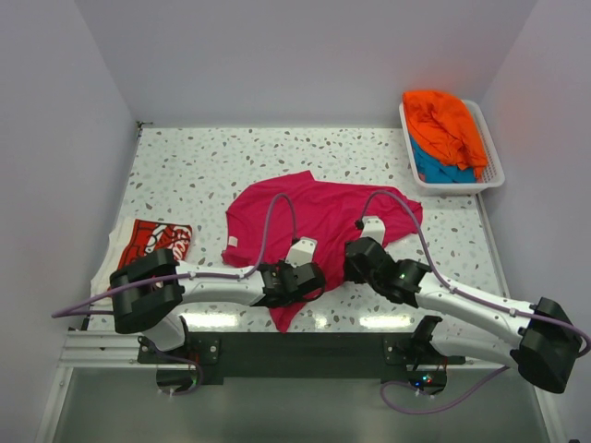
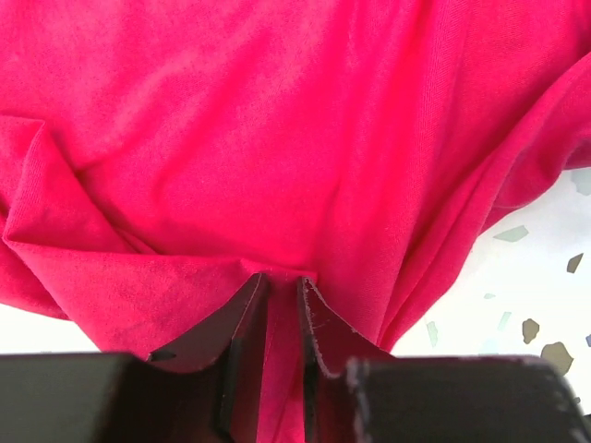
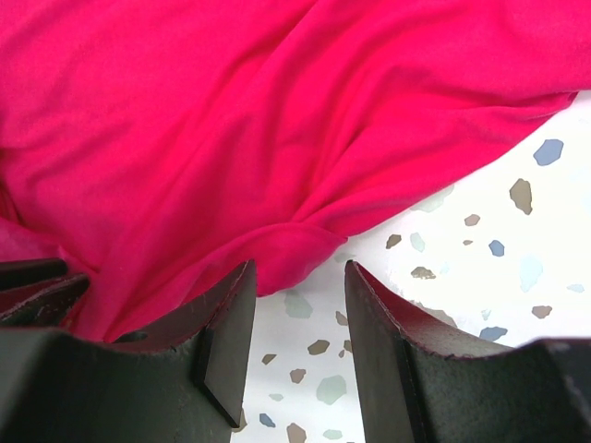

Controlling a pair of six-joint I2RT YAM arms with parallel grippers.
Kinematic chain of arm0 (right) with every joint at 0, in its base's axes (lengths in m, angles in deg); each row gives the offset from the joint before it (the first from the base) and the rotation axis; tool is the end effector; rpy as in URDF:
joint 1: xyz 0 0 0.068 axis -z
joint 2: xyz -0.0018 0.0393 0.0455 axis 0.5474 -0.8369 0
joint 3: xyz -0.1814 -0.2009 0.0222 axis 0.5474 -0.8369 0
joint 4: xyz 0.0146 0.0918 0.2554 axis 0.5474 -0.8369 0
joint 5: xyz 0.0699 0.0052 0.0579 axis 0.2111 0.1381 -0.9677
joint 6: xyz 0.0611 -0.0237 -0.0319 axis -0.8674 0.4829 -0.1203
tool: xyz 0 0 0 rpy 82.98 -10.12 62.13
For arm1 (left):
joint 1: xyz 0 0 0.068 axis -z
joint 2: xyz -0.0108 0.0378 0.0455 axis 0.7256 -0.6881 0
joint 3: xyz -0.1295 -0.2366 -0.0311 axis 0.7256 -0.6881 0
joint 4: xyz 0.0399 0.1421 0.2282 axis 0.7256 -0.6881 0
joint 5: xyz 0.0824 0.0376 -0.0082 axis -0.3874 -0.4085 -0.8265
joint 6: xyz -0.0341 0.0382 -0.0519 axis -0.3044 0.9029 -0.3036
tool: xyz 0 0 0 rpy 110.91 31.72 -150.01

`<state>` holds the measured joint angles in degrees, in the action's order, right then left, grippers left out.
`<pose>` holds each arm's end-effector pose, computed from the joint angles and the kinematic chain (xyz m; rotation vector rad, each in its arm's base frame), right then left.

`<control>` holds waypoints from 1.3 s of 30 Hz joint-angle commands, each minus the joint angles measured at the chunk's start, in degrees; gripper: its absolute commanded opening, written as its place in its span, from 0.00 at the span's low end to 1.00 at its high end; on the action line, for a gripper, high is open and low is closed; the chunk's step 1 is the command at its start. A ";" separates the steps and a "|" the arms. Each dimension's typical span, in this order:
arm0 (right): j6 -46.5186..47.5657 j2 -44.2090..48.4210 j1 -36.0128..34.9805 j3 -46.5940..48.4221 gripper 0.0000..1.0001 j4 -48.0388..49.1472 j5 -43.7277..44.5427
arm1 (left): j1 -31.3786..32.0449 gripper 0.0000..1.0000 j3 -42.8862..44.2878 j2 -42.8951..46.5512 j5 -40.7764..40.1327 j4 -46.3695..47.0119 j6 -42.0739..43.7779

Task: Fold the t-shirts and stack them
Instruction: Flatten the tshirt out

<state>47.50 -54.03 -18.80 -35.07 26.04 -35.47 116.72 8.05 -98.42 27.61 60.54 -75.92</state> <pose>0.1601 0.1615 0.1839 -0.0440 2.3217 0.2578 0.1332 -0.2816 0.1300 0.3005 2.4554 -0.1598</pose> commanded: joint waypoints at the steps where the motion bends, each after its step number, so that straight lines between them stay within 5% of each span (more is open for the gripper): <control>1: -1.43 -0.36 0.31 -0.50 0.47 2.90 0.24 | 0.29 0.22 0.33 0.47 -1.00 2.82 0.65; 4: -1.52 -0.37 0.39 -0.76 0.47 3.08 0.06 | -0.06 0.21 0.16 0.82 -0.74 3.08 1.09; 9: -1.52 -0.28 0.48 -0.93 0.47 3.17 0.06 | -0.06 0.42 -0.19 1.26 1.19 4.84 3.02; 14: -1.61 -0.54 0.48 -1.29 0.47 3.69 -0.20 | -0.06 0.43 0.42 -0.14 1.46 4.67 3.55; 20: -1.61 -0.63 0.57 -1.64 0.47 3.87 -0.38 | -0.06 0.33 0.16 -0.76 0.14 3.53 1.88; 31: -1.61 -1.07 0.57 -1.64 0.47 4.22 -0.82 | -0.50 0.32 -0.46 -1.81 0.05 3.44 2.06; 39: -1.69 -1.33 0.66 -1.99 0.50 4.40 -1.08 | -1.11 0.14 -1.25 3.10 -2.14 1.33 0.65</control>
<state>47.11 -54.83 -18.49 -36.47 27.62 -37.04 116.06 7.39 -99.25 28.44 62.48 -74.06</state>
